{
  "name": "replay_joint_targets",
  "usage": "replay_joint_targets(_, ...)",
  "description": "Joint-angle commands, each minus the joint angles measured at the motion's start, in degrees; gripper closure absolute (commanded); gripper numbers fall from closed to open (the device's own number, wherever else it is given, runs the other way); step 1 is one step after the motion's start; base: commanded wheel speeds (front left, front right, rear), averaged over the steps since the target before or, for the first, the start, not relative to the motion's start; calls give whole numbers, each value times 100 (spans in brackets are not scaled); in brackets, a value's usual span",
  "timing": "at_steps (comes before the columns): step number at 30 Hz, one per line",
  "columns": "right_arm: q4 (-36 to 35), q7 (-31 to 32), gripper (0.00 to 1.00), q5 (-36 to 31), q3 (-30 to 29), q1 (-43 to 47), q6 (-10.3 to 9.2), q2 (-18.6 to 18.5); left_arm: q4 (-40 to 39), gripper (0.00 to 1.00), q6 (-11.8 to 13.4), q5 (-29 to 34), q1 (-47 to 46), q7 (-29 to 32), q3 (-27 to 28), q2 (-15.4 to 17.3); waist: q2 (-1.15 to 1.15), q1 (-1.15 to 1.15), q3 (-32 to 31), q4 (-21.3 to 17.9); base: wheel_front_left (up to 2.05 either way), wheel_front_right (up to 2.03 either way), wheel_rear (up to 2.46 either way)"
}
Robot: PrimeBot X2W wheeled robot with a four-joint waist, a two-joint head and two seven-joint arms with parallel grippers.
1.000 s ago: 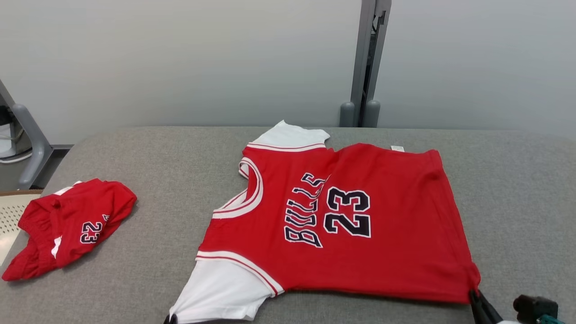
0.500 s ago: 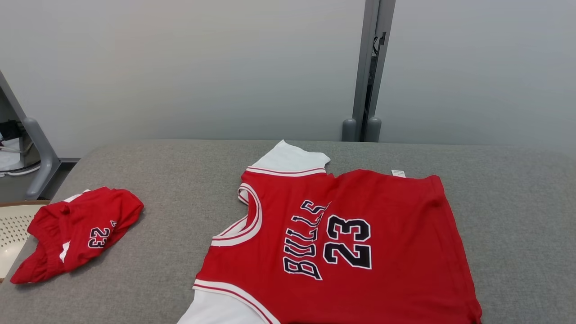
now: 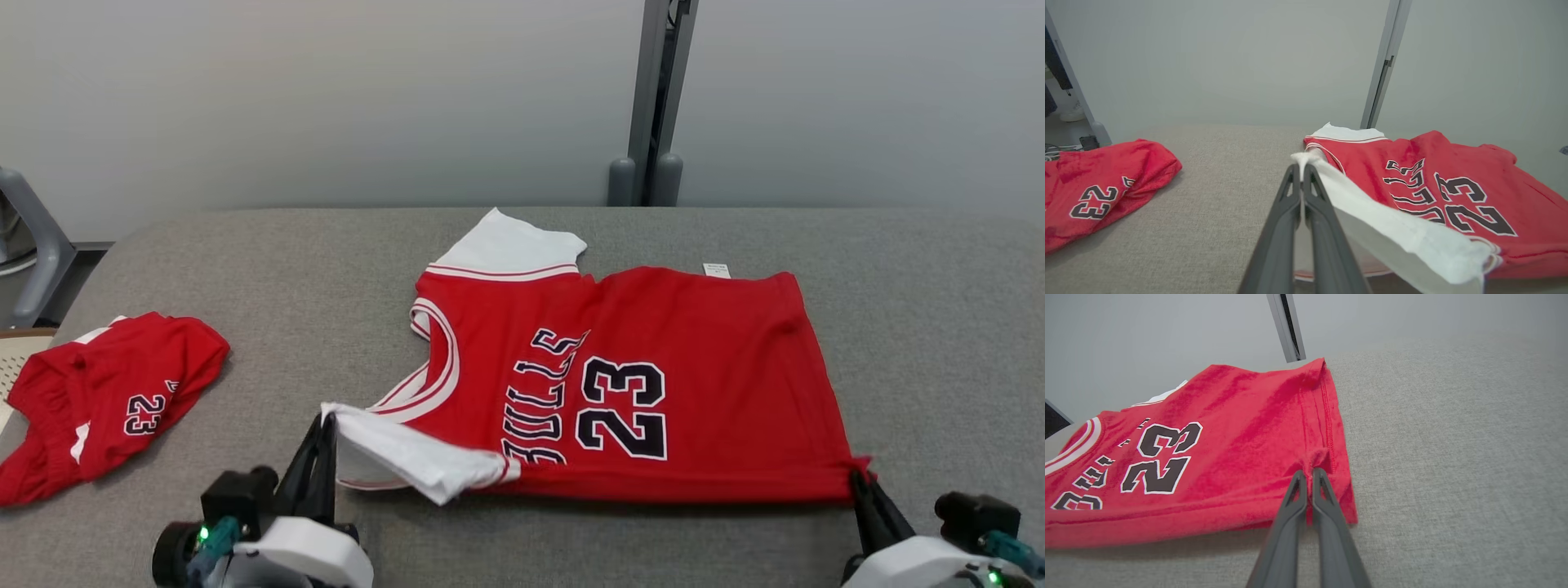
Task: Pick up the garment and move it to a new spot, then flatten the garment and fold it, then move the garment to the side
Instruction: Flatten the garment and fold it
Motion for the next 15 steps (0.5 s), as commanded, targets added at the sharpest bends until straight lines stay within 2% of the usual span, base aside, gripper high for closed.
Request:
replay_joint_targets(1, 28, -25, 100, -75, -77, -131, -3, 7, 45, 100, -12, 36, -220, -1, 4, 31, 0, 0, 157, -92, 0, 0, 0)
replay_joint_targets(7, 47, -25, 100, -255, -264, -618, -3, 146, 206, 100, -23, 116, -937, -1, -7, 30, 0, 0, 553, -178, 0, 0, 0)
replay_joint_targets(15, 139, -25, 100, -534, -491, -1288, -3, 125, 510, 100, -49, 157, -1680, -1, -14, 30, 0, 0, 1058, -191, 0, 0, 0)
